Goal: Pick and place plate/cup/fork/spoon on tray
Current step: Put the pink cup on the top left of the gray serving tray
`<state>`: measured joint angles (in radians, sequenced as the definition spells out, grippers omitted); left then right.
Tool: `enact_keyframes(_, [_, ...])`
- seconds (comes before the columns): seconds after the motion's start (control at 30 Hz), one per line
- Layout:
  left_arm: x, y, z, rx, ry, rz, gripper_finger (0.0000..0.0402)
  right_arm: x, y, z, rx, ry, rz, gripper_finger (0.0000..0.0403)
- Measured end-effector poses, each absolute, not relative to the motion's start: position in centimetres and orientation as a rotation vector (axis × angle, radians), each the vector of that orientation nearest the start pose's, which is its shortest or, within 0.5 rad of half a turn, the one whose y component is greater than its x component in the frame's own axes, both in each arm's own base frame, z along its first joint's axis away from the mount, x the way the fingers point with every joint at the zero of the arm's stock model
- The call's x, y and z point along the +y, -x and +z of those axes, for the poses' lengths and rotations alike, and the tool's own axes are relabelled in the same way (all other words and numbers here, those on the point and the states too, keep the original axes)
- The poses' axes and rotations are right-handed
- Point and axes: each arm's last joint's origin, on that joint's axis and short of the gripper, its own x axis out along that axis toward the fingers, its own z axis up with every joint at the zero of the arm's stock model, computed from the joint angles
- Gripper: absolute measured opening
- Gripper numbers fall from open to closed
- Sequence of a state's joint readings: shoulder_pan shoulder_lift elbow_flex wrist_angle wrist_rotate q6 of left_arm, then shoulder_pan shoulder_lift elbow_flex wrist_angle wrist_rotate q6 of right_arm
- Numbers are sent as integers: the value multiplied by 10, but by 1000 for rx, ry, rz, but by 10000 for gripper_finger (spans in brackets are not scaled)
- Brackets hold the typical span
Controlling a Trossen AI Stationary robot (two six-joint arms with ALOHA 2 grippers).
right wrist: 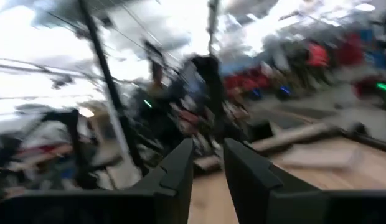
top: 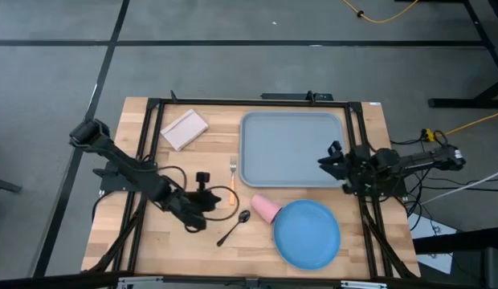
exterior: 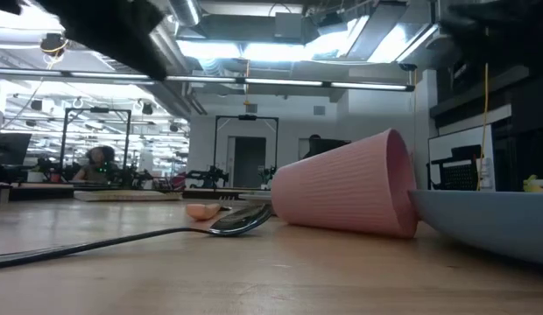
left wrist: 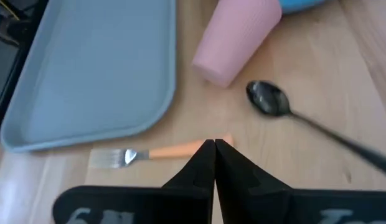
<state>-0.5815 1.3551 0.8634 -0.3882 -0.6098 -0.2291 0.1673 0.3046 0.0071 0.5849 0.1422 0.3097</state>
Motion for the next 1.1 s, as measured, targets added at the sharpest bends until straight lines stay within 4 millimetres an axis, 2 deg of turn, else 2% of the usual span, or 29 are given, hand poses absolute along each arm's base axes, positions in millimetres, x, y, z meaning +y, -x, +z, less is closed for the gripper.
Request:
enact_keyframes(0.07, [-125,-218,224,714,-250,114,0,16,-120,196,-245,-328,46,94])
enact_keyframes(0.13, [-116,-204,216,697,-214,121,0,18,-132,207,-234,-266,39,94])
enact_keyframes(0.2, [-105,-194,209,645,-184,125,0,21,-149,221,-204,-142,38,94])
enact_keyframes(0.3, [-89,-184,202,496,-154,97,0,26,-179,234,-102,134,22,94])
enact_keyframes(0.43, [-69,-173,190,274,-149,-23,0,33,-220,227,200,404,61,94])
enact_keyframes(0.57, [-48,-162,177,146,-78,-11,0,36,-247,206,502,422,40,94])
enact_keyframes(0.63, [-41,-158,172,132,-34,8,0,41,-256,200,581,392,53,94])
enact_keyframes(0.73, [-36,-157,171,129,-7,24,0,53,-265,201,648,400,99,94])
enact_keyframes(0.87, [-33,-158,170,131,-15,48,0,75,-272,225,635,413,160,94])
enact_keyframes(1.0, [-32,-158,169,142,-21,55,0,104,-263,240,691,416,214,94])
enact_keyframes(1.1, [-31,-158,169,149,-28,68,0,128,-253,235,708,447,240,94])
